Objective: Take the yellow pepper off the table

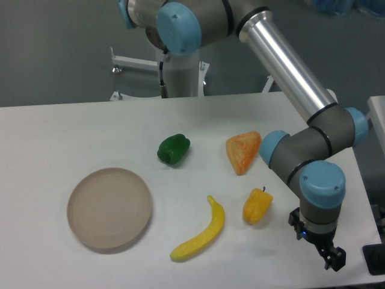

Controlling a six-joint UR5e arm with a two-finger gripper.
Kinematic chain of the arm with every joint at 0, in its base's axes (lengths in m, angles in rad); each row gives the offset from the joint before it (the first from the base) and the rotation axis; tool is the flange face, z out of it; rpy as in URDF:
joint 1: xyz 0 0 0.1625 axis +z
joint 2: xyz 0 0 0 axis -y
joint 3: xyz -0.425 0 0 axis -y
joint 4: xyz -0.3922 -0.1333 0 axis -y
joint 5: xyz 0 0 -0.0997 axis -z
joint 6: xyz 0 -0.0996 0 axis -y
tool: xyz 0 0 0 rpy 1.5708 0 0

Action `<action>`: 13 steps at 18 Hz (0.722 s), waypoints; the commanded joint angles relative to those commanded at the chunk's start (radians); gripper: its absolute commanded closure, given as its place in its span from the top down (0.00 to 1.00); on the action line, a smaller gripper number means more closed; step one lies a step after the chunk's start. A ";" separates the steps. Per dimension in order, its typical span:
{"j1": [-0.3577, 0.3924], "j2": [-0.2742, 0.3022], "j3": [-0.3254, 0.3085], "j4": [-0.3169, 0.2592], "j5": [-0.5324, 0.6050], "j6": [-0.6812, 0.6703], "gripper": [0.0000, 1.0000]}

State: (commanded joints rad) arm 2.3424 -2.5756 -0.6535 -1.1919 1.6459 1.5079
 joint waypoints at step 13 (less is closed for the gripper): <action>0.008 0.040 -0.017 -0.070 -0.002 -0.020 1.00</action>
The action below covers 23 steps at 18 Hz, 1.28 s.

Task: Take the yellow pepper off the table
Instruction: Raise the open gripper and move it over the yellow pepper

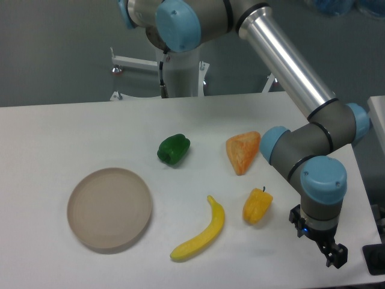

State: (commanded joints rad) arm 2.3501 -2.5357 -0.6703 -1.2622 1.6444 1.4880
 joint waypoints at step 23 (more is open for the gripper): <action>0.066 0.203 -0.284 -0.131 -0.175 -0.273 1.00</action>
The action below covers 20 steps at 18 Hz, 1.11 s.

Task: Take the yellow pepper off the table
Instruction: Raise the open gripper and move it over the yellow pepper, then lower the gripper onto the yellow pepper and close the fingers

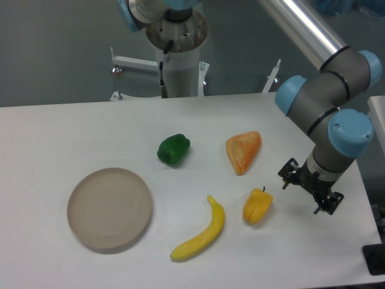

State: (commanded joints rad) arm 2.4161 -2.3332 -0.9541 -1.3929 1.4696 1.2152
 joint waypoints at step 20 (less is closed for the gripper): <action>-0.054 0.095 -0.235 0.109 0.020 -0.155 1.00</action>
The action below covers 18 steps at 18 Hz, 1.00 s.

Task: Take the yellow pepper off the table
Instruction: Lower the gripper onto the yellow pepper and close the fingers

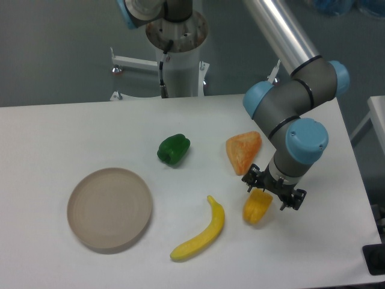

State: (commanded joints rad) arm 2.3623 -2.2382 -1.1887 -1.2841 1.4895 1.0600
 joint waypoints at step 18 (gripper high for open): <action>0.000 -0.001 -0.060 0.097 0.006 0.008 0.84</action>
State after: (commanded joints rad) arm 2.3623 -2.2396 -1.2487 -1.1873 1.4956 1.0676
